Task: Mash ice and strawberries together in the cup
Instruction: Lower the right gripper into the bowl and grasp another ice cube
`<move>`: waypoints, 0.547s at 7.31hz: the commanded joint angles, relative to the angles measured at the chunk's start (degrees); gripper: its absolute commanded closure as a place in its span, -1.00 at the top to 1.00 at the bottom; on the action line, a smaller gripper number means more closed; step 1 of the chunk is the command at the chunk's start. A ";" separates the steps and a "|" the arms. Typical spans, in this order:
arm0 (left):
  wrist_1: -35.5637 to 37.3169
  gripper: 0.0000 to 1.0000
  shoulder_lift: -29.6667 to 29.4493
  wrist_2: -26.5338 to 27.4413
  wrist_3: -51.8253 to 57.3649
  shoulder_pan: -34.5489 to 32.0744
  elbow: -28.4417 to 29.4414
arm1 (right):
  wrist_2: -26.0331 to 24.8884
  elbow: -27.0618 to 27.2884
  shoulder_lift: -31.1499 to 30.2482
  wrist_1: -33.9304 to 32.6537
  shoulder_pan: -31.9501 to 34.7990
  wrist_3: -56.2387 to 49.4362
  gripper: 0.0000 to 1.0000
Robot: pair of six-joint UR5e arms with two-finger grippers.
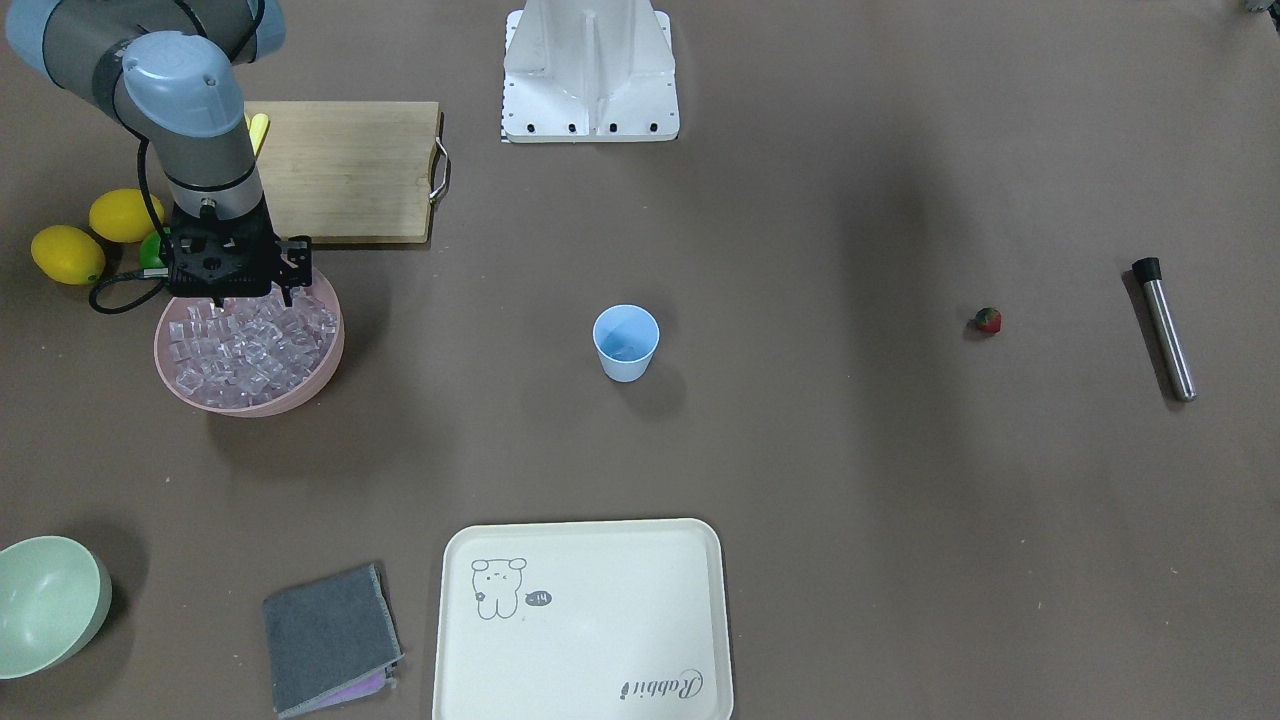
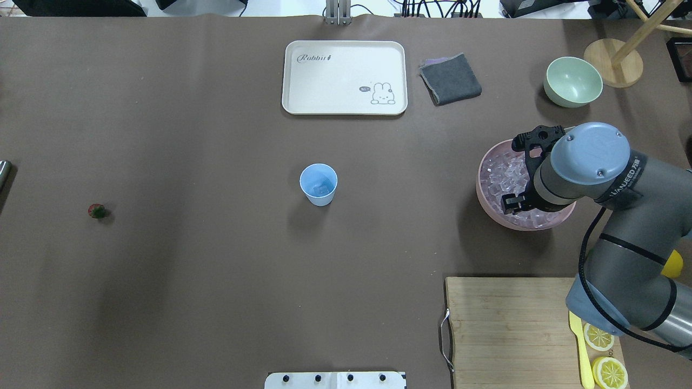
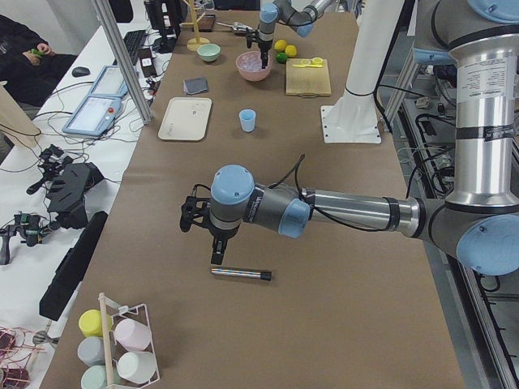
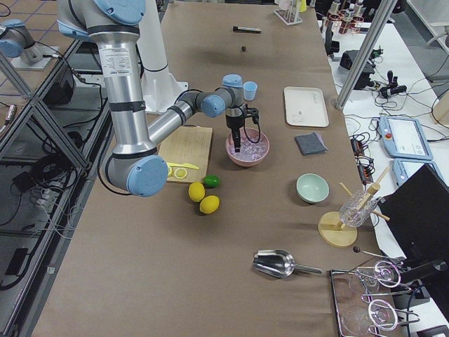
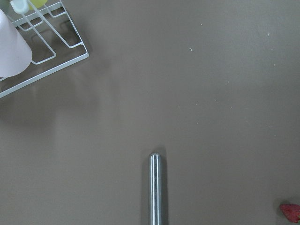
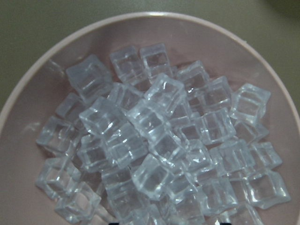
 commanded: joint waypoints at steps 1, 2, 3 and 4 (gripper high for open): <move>-0.09 0.96 0.02 0.00 0.09 0.00 -0.19 | 0.10 -0.02 -0.54 -0.22 -0.35 -0.16 -0.09; -0.09 0.96 0.02 0.00 0.09 0.00 -0.28 | 0.19 0.15 -0.55 -0.22 -0.26 -0.16 -0.12; -0.09 0.96 0.02 0.00 0.18 0.00 -0.37 | 0.10 0.24 -0.63 -0.31 -0.17 -0.16 -0.12; -0.09 0.96 0.02 0.00 0.09 0.00 -0.46 | 0.10 0.16 -0.63 -0.40 -0.09 -0.25 -0.12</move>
